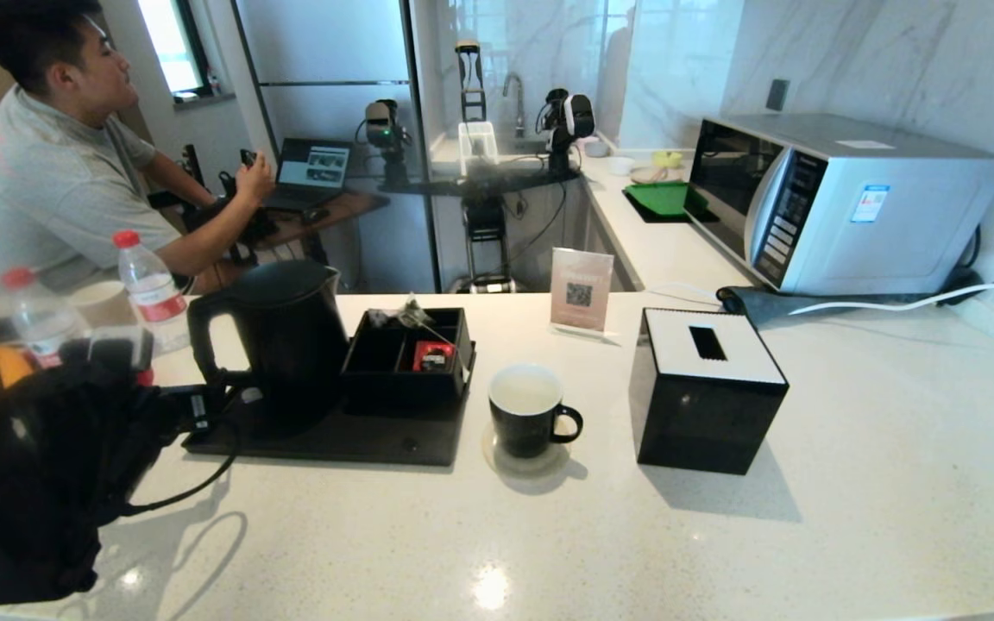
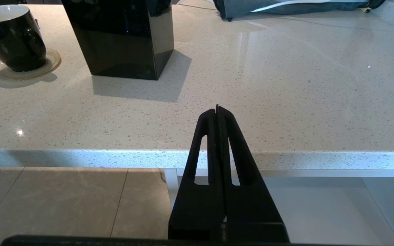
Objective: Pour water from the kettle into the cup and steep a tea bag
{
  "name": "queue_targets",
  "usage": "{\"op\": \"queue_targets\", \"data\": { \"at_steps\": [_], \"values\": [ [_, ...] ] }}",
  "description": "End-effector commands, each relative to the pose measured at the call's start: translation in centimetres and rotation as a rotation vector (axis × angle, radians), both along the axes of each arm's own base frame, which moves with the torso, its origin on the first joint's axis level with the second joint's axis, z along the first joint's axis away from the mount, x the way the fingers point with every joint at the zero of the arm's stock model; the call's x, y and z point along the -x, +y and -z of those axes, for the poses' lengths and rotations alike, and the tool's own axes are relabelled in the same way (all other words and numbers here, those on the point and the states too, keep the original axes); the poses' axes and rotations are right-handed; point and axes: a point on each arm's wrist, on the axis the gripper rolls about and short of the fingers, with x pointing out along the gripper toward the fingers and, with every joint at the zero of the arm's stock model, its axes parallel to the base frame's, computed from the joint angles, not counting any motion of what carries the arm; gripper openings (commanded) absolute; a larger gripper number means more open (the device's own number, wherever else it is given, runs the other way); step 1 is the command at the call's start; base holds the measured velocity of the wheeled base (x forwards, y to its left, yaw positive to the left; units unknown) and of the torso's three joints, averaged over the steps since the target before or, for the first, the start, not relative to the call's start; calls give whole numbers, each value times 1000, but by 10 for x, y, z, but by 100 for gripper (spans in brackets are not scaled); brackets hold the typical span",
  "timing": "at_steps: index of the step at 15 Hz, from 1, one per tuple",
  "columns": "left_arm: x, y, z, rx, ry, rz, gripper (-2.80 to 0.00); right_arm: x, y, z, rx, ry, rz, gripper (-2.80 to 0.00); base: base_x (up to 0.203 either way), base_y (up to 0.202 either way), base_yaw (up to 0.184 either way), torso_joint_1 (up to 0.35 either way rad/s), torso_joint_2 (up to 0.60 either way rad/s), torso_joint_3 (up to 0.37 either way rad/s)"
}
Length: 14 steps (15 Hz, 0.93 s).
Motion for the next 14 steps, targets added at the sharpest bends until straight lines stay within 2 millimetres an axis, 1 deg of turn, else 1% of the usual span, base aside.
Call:
{"op": "queue_targets", "data": {
  "at_steps": [1, 3, 7, 14],
  "values": [
    [-11, 3, -4, -20, -62, -5, 0, 0, 0, 0, 1, 2, 0, -280, 0, 0, 0, 0, 0, 0],
    [-17, 7, -3, -22, -71, -12, 0, 0, 0, 0, 1, 2, -2, -280, 0, 0, 0, 0, 0, 0],
    [-18, 15, 1, -25, -65, -48, 0, 0, 0, 0, 1, 3, 0, -280, 0, 0, 0, 0, 0, 0],
    [-34, 18, 3, -31, -91, -56, 0, 0, 0, 0, 1, 1, 0, -280, 0, 0, 0, 0, 0, 0]
  ]
}}
